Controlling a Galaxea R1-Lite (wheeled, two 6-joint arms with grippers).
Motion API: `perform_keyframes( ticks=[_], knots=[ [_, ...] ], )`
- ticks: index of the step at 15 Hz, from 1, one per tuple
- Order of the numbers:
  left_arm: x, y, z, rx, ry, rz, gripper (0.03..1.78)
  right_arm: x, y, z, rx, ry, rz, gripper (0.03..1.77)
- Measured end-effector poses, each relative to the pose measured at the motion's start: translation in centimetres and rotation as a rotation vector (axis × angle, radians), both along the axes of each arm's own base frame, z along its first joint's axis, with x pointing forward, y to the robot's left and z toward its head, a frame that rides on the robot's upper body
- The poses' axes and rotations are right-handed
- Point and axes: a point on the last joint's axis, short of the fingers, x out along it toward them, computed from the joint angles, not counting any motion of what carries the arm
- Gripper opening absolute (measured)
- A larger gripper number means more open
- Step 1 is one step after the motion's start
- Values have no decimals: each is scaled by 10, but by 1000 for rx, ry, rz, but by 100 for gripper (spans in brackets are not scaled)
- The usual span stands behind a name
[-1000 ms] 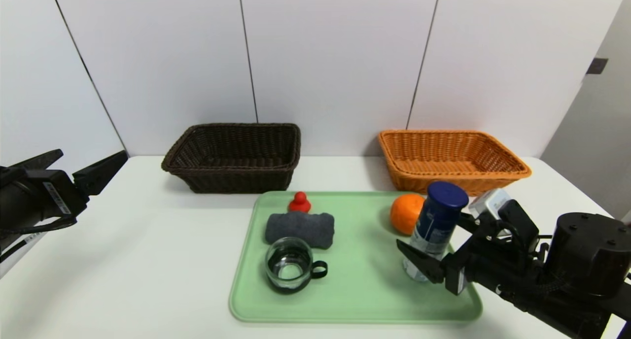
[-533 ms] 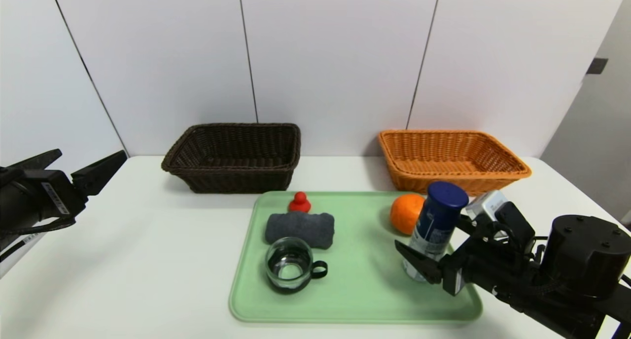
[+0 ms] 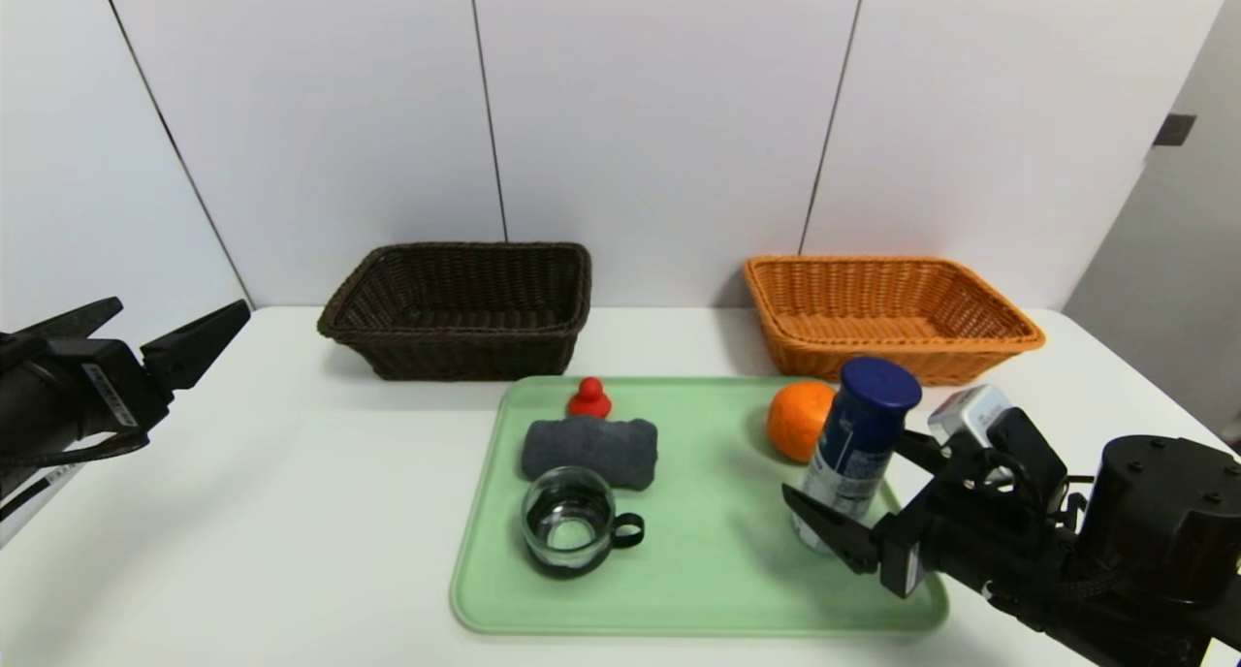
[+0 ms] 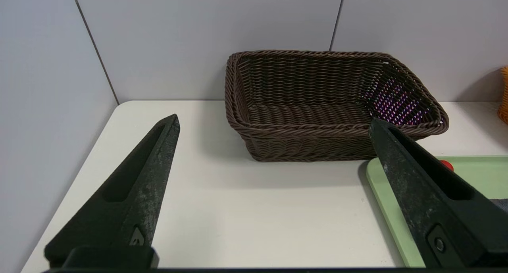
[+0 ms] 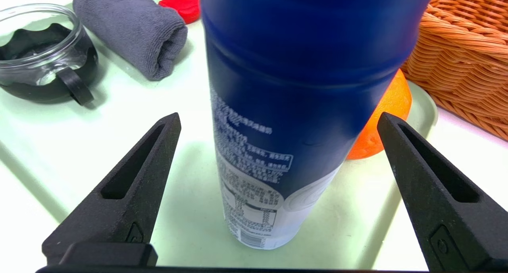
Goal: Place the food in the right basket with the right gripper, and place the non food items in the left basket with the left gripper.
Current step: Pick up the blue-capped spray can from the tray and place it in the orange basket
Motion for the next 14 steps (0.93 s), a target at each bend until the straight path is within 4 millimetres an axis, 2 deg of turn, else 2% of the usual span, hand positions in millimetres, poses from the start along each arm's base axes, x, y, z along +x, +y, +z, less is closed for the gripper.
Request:
perform_keyframes(
  ticks=[3,4,8,10,14],
  knots=[
    [-3,0,-3,0,5,0,169,-1,0,1,6,-4,2,171],
    [-4,0,-3,0,4,0,169,-1,0,3,15,-16,1,162],
    [-7,0,-1,0,-9,0,169,-5,0,3,29,-40,6,99],
    [-9,0,0,1,-16,0,169,-7,0,2,25,-33,11,82],
    [-12,0,1,4,-26,-1,169,-10,-1,1,22,-27,13,80]
  ],
)
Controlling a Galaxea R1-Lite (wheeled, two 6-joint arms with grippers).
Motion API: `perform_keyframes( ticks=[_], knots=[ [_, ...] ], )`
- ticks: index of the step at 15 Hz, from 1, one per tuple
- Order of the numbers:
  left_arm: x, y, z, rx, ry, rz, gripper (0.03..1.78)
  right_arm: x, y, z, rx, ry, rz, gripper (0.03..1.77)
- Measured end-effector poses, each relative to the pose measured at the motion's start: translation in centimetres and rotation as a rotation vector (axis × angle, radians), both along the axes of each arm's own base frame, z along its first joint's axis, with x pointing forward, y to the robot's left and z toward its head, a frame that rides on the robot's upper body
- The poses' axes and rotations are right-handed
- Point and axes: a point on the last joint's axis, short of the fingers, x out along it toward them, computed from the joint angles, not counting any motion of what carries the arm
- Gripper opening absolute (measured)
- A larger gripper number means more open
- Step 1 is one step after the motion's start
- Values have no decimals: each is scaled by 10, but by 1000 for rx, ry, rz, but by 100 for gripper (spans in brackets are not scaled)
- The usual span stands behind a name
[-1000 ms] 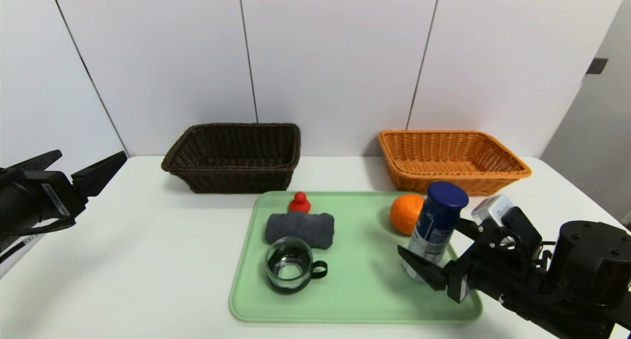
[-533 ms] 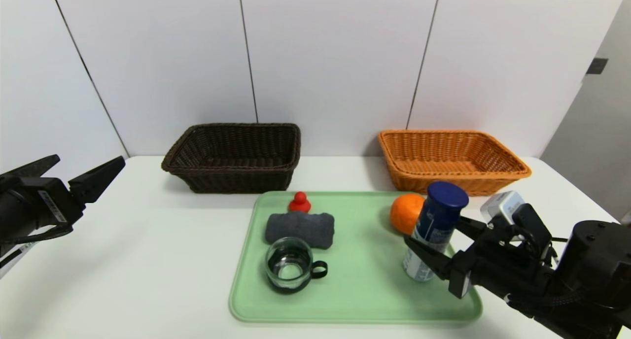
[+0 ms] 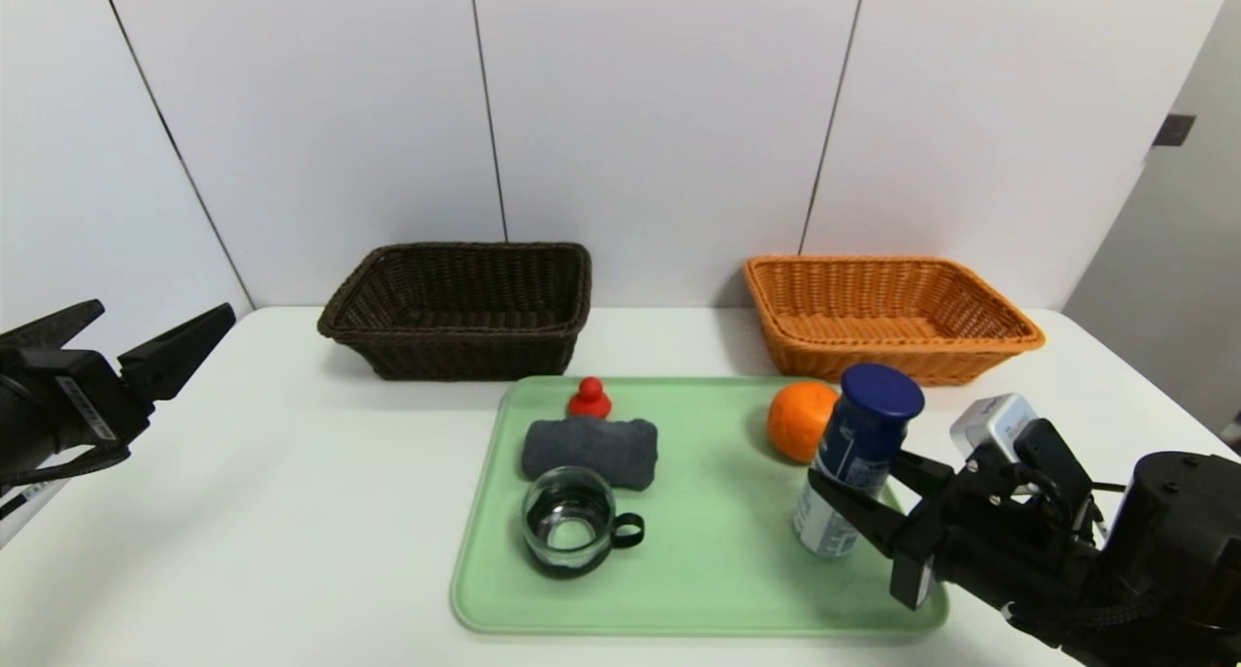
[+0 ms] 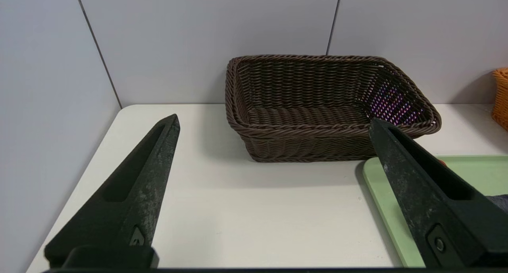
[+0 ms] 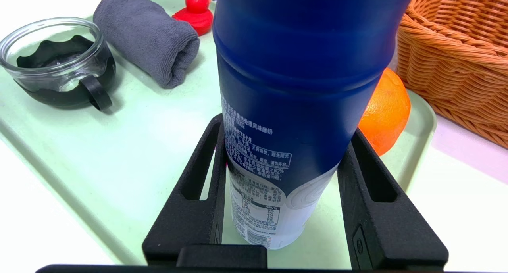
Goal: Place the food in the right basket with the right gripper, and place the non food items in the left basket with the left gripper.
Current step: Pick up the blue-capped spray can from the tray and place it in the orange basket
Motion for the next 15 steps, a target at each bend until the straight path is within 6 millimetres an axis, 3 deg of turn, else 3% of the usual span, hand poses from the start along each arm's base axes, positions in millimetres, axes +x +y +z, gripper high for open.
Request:
perform_keyframes(
  ticks=[4,9,15],
  knots=[
    [-2,0,0,1,-6,0,169,0,0,3,3,-16,-14,80],
    [-4,0,1,2,-8,-1,169,1,-1,28,38,-98,-44,80],
    [-6,0,0,8,-12,-3,169,12,-7,78,73,-158,-97,80]
  ],
)
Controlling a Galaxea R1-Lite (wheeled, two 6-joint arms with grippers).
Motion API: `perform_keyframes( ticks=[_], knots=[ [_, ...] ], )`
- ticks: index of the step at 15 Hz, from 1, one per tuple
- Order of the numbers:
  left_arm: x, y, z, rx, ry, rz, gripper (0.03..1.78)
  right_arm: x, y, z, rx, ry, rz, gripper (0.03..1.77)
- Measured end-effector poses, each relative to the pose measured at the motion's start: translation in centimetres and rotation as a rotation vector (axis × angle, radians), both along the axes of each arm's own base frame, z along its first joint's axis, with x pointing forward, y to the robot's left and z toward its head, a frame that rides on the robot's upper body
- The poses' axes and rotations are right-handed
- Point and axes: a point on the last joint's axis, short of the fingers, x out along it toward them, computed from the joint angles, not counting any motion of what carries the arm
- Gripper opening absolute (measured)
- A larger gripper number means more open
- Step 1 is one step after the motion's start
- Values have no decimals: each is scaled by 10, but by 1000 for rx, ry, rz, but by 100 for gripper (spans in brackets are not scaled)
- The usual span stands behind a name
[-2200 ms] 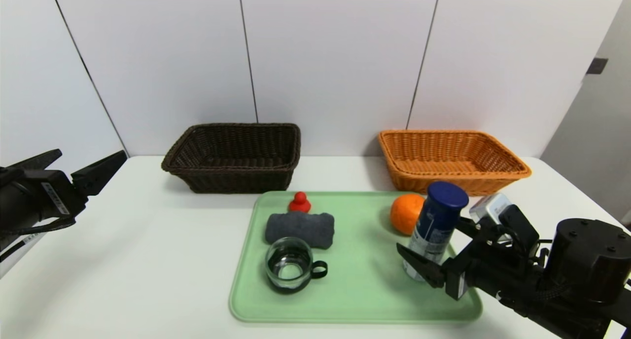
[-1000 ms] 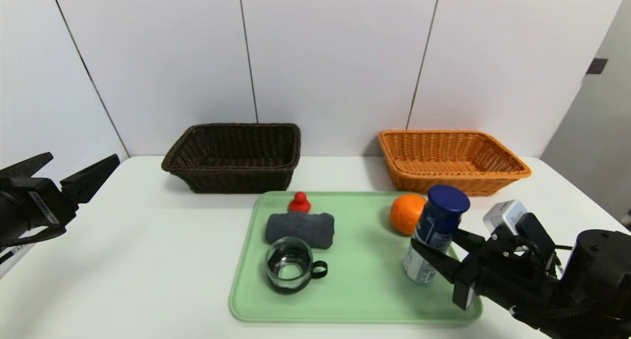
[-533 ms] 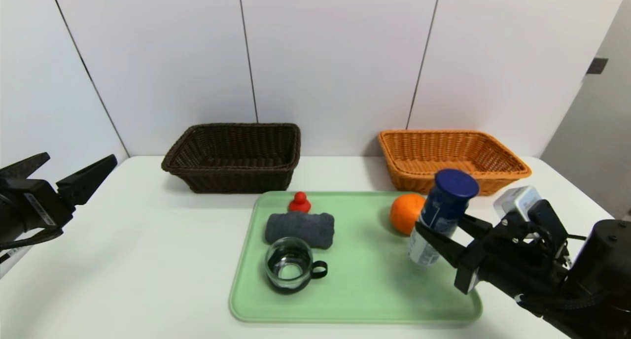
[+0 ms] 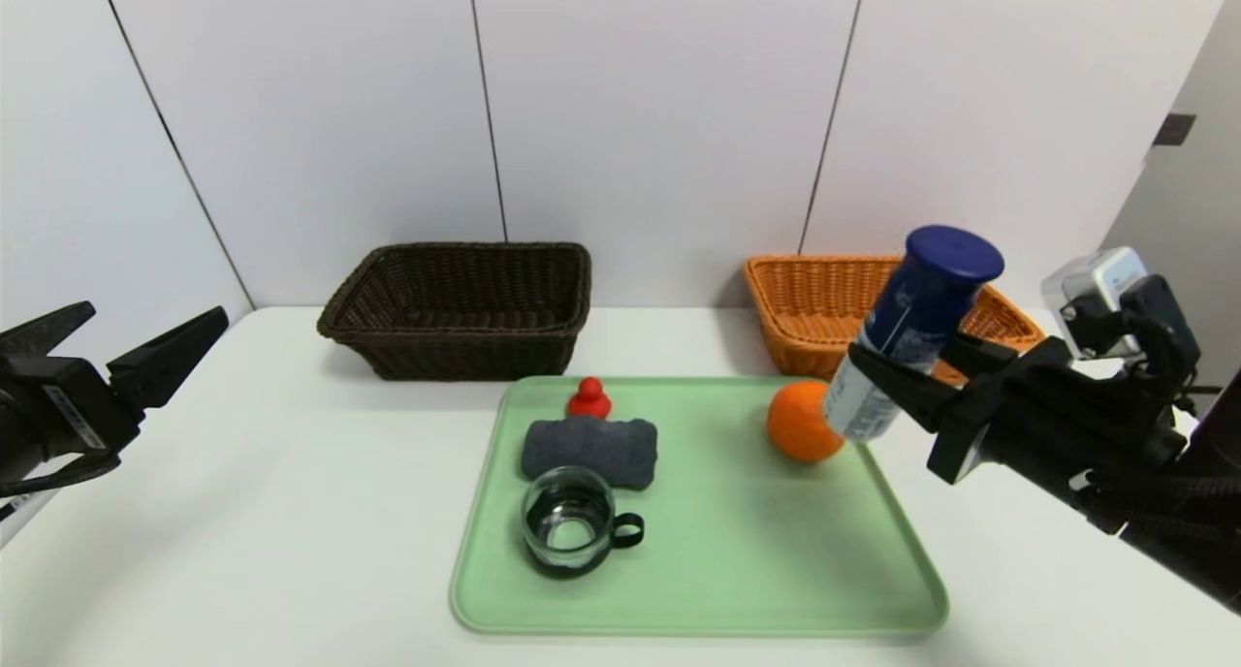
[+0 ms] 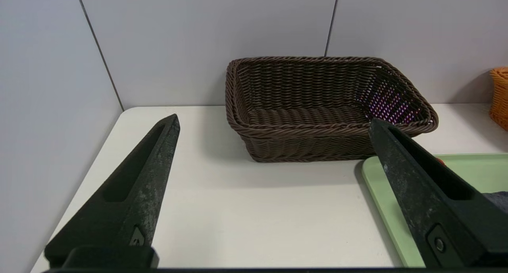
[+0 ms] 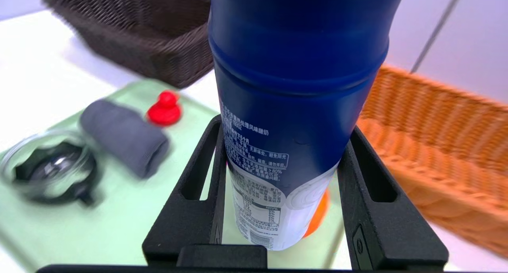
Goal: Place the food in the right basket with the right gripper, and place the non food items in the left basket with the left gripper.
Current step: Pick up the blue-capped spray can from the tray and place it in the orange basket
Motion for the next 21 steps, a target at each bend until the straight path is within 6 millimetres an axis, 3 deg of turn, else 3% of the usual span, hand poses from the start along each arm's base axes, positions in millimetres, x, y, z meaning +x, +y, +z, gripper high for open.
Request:
perform_keyframes(
  ticks=[5,8,11,13,16,21],
  knots=[
    [-1,0,0,-2,-2,-1,169,18,-14,52,17,-39,-67,80],
    [-2,0,0,-3,-2,-3,169,32,-37,78,15,-53,-121,80],
    [-3,0,1,-2,-5,-7,169,51,-64,89,11,-57,-190,80],
    [-3,-1,0,-1,-3,-23,169,70,-84,92,8,-55,-244,80],
    [-4,-1,-3,-1,5,-26,169,96,-106,80,1,-12,-315,80],
    [-5,-1,-4,-2,11,-26,169,135,-124,51,-5,69,-368,80]
  ],
)
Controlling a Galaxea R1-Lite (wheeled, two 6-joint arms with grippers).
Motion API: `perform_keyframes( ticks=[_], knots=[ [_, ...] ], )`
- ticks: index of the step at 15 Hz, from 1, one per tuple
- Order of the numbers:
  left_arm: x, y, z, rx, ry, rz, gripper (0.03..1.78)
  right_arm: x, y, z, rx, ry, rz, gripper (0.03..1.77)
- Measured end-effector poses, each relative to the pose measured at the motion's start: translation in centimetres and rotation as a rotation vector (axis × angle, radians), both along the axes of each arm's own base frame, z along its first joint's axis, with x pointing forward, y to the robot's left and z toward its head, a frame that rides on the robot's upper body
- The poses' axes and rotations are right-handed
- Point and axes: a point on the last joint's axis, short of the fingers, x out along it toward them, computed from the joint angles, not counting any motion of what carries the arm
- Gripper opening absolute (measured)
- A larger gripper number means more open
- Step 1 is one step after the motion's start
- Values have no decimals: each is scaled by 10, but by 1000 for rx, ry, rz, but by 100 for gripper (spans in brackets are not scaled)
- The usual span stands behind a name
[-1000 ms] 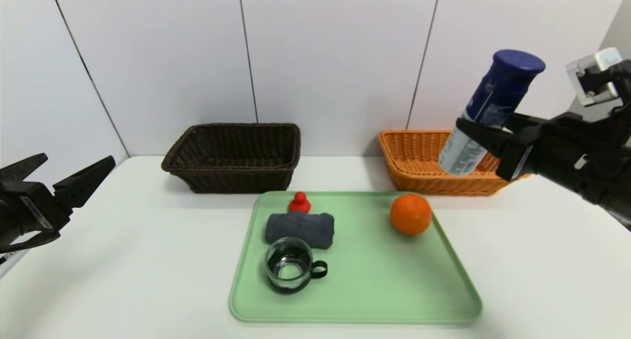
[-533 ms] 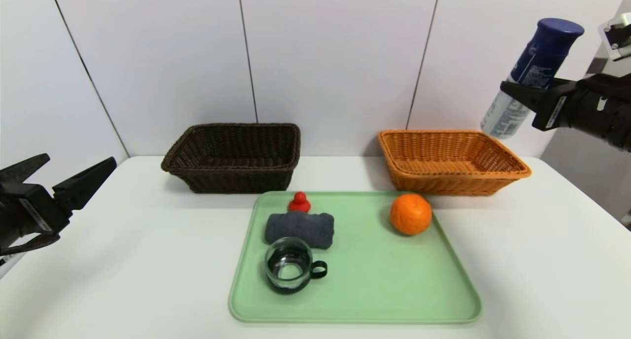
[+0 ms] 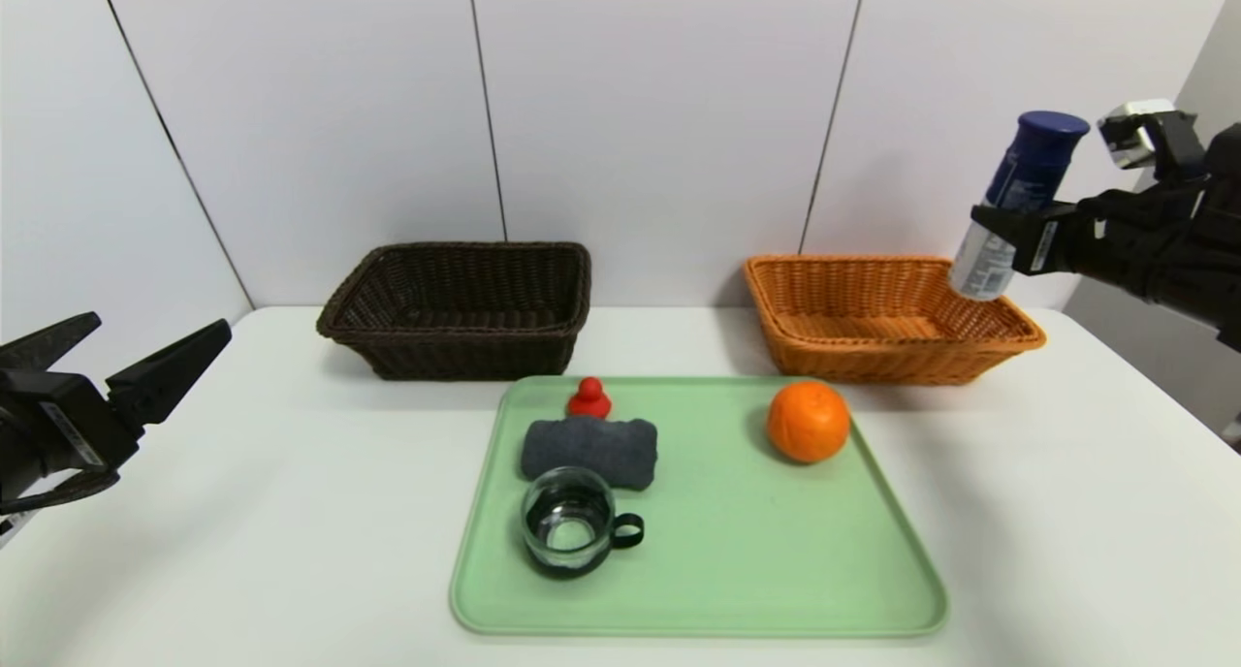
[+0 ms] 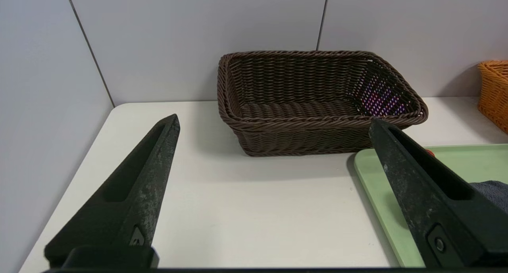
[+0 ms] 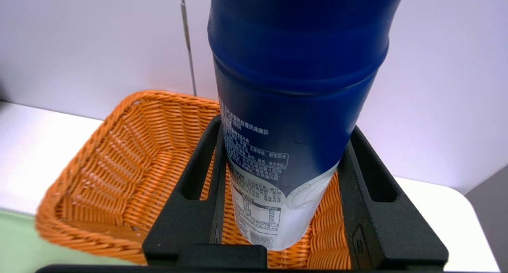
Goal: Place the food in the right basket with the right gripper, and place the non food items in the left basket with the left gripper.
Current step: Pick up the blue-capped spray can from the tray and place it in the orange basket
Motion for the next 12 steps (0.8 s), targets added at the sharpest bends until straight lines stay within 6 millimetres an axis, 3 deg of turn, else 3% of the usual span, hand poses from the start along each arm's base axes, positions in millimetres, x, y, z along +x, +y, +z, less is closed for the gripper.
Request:
perform_keyframes(
  ticks=[6,12],
  knots=[
    [0,0,0,0,-3,0,169,39,-15,-33,8,74,-37,80],
    [0,0,1,0,-5,0,169,61,-20,-64,9,131,-73,80]
  ],
)
